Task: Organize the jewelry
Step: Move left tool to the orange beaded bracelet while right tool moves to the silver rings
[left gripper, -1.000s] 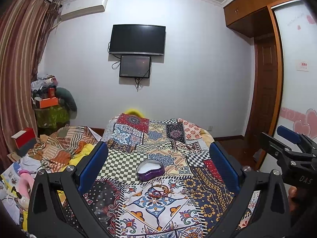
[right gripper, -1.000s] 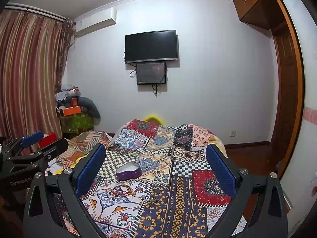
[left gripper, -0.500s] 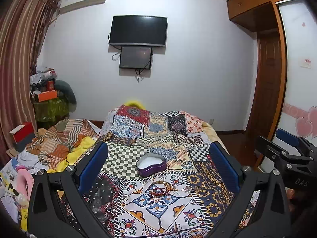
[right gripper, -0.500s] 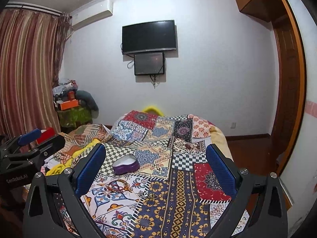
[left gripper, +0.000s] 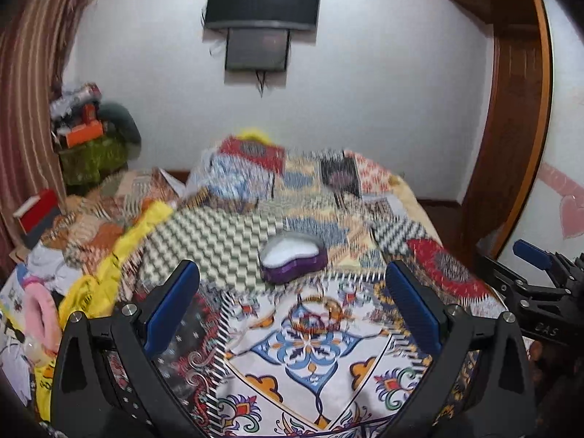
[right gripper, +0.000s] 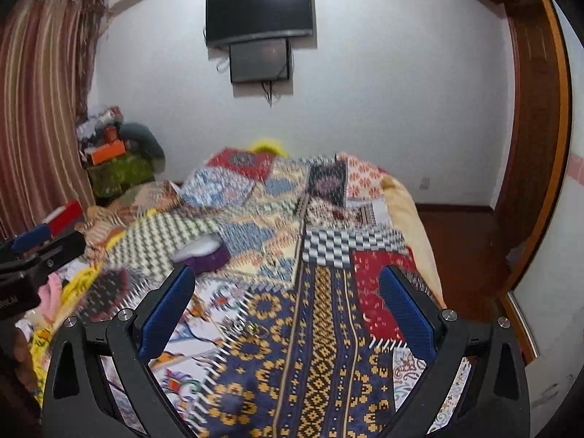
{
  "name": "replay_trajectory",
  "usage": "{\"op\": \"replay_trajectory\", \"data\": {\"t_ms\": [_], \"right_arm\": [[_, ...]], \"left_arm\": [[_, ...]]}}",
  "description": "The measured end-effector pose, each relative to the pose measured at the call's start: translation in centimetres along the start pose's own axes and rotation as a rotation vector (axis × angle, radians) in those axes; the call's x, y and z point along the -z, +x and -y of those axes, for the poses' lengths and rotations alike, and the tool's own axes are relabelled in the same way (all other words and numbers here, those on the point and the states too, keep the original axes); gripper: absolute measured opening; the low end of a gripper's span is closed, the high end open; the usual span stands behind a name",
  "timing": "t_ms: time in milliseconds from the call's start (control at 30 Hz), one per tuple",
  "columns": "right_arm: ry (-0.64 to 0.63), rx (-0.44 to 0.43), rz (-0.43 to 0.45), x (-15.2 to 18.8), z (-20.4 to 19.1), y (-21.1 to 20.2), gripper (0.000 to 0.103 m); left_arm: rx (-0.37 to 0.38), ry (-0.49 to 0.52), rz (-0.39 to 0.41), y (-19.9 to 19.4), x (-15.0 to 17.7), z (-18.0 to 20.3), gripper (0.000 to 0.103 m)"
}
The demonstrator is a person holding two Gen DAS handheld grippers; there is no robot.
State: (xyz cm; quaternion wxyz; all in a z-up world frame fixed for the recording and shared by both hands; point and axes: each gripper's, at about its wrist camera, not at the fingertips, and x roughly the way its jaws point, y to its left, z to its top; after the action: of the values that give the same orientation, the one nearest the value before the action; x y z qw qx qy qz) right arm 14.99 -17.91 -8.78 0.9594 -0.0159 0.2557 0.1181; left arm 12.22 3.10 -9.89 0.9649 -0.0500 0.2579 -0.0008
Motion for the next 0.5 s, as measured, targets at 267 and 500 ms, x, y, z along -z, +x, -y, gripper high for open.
{"op": "replay_trajectory", "data": {"t_ms": [267,500], "right_arm": [[0.008,-0.046,-0.169,2.4,0.4,4.8,0.1],[-0.018,-0.082,-0.233,3.6,0.7,7.3,0.1]], "left_arm": [[0.026,0.038,-0.162,4.8,2.8,0.3,0.088],[0.067,0.012,-0.278,7.8,4.5,-0.3,0.069]]}}
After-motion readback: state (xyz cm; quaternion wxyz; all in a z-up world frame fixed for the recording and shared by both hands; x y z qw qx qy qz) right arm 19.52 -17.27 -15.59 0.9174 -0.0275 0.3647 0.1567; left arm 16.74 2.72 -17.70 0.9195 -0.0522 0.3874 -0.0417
